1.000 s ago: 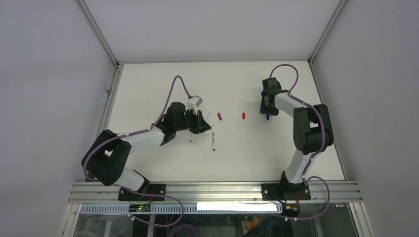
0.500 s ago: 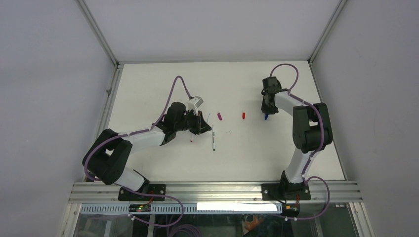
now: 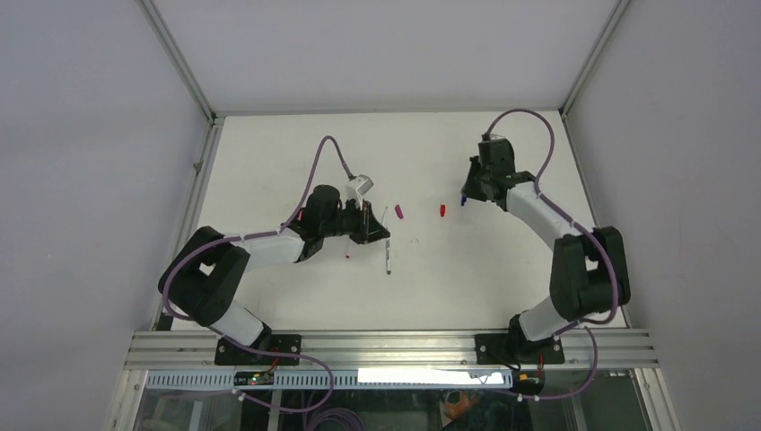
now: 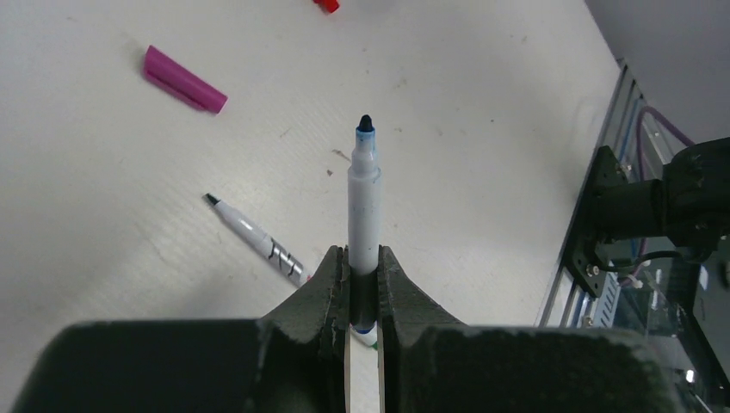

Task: Insert the pens into the pen caps

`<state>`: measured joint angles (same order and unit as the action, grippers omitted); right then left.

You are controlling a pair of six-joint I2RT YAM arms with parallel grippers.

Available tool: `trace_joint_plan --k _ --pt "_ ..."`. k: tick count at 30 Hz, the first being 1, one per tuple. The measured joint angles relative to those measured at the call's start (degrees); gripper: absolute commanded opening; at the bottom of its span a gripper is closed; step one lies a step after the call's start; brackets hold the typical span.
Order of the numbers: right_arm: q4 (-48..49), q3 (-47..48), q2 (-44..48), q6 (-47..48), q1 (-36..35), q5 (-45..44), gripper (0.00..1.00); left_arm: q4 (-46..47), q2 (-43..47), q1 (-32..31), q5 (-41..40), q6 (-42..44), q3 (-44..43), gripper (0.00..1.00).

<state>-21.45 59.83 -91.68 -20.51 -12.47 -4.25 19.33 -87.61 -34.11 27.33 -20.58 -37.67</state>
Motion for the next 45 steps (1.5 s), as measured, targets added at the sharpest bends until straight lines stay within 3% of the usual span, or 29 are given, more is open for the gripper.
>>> trace_joint_plan --k 6,9,20,31,45 --pt "11.9 -2.1 15.4 -2.1 -14.5 4.6 0.0 10.1 -4.6 -0.4 5.8 -4.3 -0.2 0.0" --pt "17.5 -4.4 20.3 -3.1 -18.4 6.5 0.0 13.2 -5.7 -1.5 7.7 -6.0 -1.0 0.0" --pt "22.9 -8.8 22.7 -5.6 -19.7 8.8 0.0 23.2 -5.8 -4.6 10.8 -10.4 -5.2 0.0" --pt "23.0 -9.1 28.7 -5.1 -20.0 9.0 0.0 23.6 -5.8 -5.3 10.8 -11.0 -6.2 0.0" --pt "22.9 -9.0 27.4 -4.9 -20.0 9.3 0.0 23.4 -5.8 -5.7 10.8 -11.0 -6.2 0.0"
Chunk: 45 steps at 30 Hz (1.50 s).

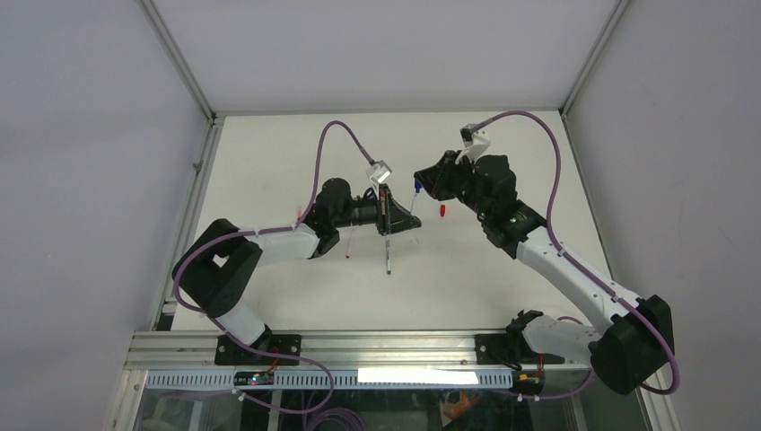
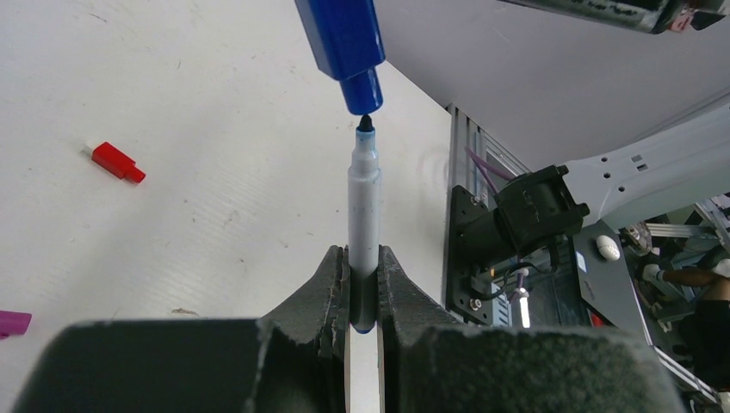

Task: Insert the pens into the pen caps

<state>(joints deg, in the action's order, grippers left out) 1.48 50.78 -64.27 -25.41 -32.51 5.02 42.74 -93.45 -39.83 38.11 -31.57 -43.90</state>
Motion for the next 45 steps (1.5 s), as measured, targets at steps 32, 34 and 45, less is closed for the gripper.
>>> trace_joint_plan --k 32,34,45 --pt "-3.0 -1.0 3.1 0.1 -1.7 1.0 0.0 -5.0 3.3 -0.4 -1.8 4.0 0.0 0.0" --pt "-3.0 -1.6 3.5 0.0 -2.0 0.9 0.0 -6.3 3.5 -0.4 -2.3 5.1 -0.1 0.0" --pt "-1.7 -2.3 3.6 0.4 -3.8 -3.8 0.0 -25.2 4.7 -0.7 -5.8 17.6 -8.0 0.0"
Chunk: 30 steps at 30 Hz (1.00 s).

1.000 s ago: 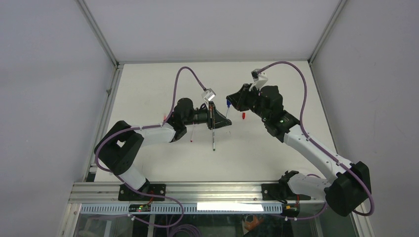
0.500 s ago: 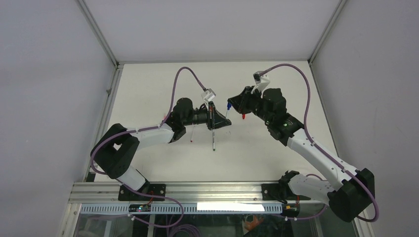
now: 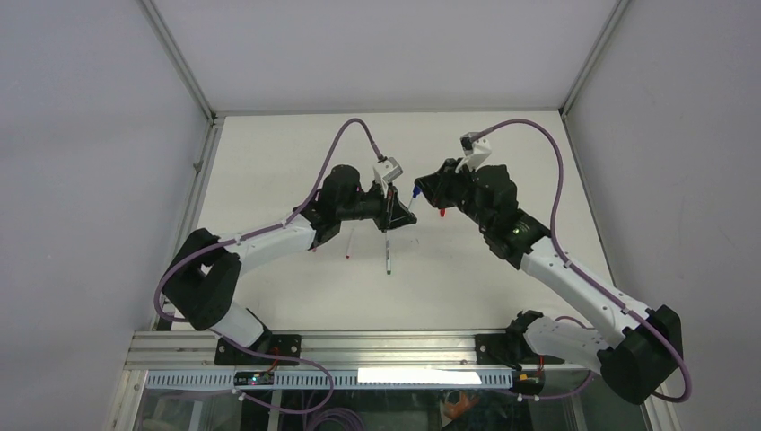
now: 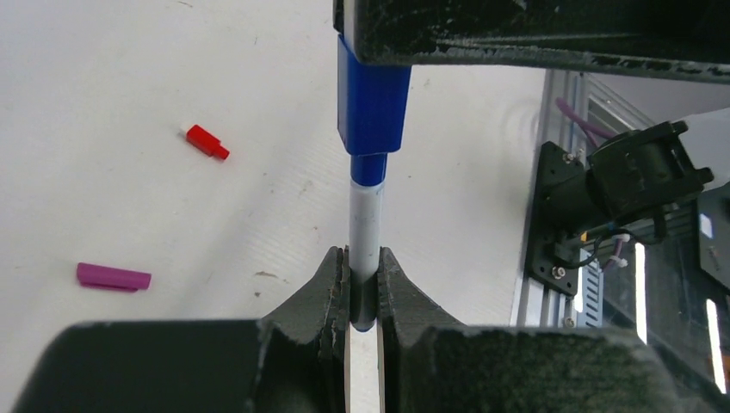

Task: Insert the pens into the pen caps

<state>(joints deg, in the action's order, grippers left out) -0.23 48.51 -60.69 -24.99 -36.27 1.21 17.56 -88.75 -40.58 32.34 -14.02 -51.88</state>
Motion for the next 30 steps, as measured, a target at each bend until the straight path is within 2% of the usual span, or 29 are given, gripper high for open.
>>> trace_joint_plan --k 8,15,30 --pt "2.3 -0.5 -1.6 0.0 -2.8 -2.2 0.0 -12.5 3.2 -0.3 -5.5 8.7 -2.4 0.0" --pt "6.0 -1.3 -6.3 -0.4 -6.5 -4.3 0.0 -19.3 3.4 -0.2 -9.6 11.4 -2.4 0.0" --pt "13.6 -1.5 -10.9 -2.4 -11.4 -4.9 0.0 -27.5 7.5 0.2 -15.2 16.3 -2.4 0.0"
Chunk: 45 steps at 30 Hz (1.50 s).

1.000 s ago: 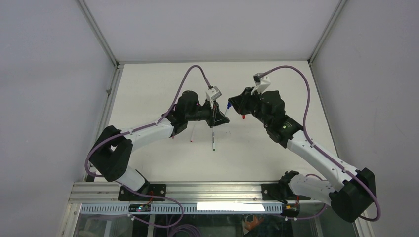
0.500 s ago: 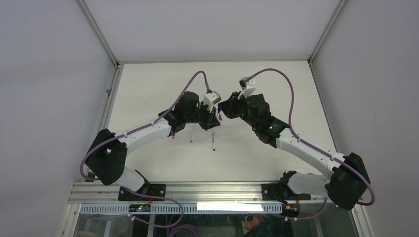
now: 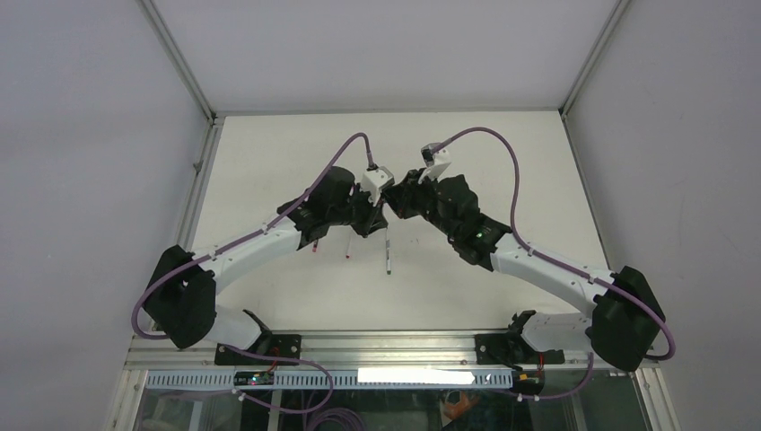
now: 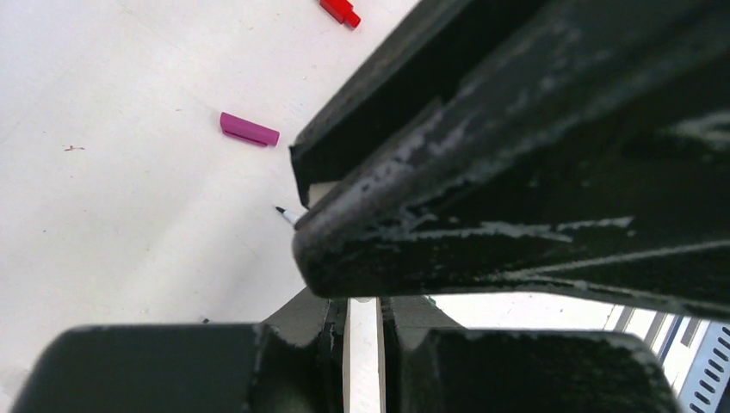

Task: Insert the pens into the pen caps

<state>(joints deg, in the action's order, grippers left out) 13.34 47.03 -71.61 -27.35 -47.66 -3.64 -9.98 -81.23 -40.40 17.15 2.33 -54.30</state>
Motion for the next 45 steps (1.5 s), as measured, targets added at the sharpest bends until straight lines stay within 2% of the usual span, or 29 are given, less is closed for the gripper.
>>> trace_joint_plan --k 27,45 --pt "1.3 2.1 -4.6 -2.2 -1.3 1.1 0.0 -2.3 6.4 1.2 -0.7 0.5 4.3 0.0" --pt "10.4 -2.2 -8.5 -7.0 -1.5 3.0 0.0 -5.6 7.0 1.5 -3.2 0.5 5.4 0.0"
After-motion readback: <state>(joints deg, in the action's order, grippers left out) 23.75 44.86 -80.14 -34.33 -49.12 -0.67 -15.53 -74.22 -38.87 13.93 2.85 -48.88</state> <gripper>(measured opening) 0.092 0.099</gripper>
